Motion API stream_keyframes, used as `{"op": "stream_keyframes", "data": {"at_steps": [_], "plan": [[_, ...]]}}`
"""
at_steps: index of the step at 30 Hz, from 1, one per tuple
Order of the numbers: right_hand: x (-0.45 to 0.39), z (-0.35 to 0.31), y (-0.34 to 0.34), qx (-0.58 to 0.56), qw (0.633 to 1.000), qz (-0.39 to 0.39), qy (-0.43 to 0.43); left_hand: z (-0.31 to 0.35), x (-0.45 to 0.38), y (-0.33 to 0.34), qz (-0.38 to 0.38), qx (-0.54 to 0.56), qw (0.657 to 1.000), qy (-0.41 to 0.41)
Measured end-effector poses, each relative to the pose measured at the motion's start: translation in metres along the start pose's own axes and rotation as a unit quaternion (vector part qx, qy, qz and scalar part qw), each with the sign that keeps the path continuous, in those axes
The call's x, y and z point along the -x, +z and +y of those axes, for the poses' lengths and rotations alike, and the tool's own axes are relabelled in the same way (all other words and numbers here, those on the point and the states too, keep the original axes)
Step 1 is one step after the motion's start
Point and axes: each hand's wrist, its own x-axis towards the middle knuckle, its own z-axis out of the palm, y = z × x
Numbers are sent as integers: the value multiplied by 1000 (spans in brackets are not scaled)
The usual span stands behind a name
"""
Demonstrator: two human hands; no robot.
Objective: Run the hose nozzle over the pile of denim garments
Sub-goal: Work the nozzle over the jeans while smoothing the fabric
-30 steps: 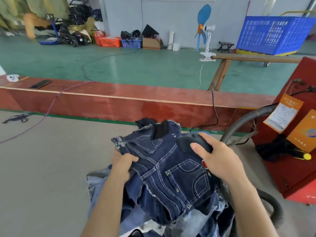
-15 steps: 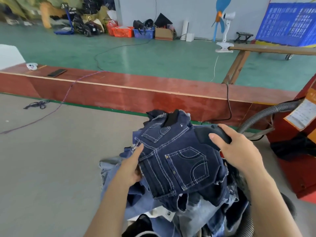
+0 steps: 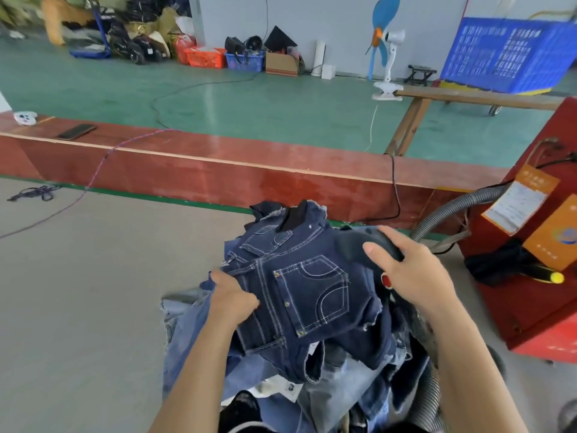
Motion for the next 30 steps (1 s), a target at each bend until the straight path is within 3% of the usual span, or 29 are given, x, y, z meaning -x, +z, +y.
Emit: {"op": "stream_keyframes", "data": {"at_steps": [2, 4, 6, 8, 10, 12, 14, 16, 19, 21, 24, 28, 30], "plan": [[0, 1, -8, -63, 996, 57, 0, 4, 4, 2, 96, -161, 981, 43], [0, 2, -16, -111, 987, 116, 6, 12, 7, 10, 160, -199, 956, 147], [0, 4, -23, -126, 978, 167, 18, 24, 13, 29, 111, -152, 936, 298], [1, 8, -28, -123, 972, 196, 31, 33, 25, 59, -13, -189, 890, 416], [3, 13, -31, -116, 973, 197, 42, 33, 34, 89, -93, -312, 821, 469], [5, 18, -33, -111, 975, 184, 49, 27, 35, 110, -99, -443, 737, 500], [6, 21, -35, -107, 977, 176, 55, 27, 32, 118, -86, -499, 685, 525], [5, 24, -37, -107, 977, 172, 58, 33, 30, 116, -83, -462, 704, 533], [4, 29, -40, -116, 975, 179, 62, 49, 27, 103, -38, -242, 827, 507], [3, 31, -42, -124, 973, 182, 66, 62, 26, 88, 9, -109, 874, 474], [1, 33, -44, -132, 971, 184, 71, 76, 27, 68, 57, -1, 885, 461], [1, 31, -43, -132, 971, 183, 73, 92, 34, 60, -92, 252, 903, 335], [2, 30, -42, -132, 971, 183, 74, 90, 32, 57, -112, 311, 903, 273]]}}
